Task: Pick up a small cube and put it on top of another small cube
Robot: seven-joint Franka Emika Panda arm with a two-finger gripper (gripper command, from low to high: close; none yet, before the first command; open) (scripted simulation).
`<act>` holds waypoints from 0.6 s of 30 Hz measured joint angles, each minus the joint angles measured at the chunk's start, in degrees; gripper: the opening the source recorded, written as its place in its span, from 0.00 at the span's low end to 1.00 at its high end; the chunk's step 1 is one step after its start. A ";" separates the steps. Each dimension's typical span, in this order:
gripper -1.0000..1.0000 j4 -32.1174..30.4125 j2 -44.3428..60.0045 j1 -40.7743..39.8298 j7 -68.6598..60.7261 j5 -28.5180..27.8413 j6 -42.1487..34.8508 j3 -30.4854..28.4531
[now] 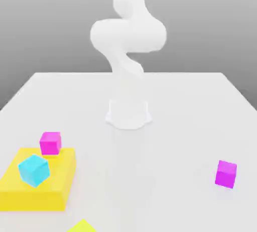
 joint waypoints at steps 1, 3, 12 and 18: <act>0.50 0.06 2.26 -0.76 1.30 -0.30 0.66 0.38; 0.50 0.17 6.55 -2.16 3.80 -0.92 1.89 1.08; 0.50 0.67 25.32 -7.06 14.97 -3.98 7.22 2.89; 0.50 1.00 37.76 -8.97 21.89 -5.30 10.79 2.42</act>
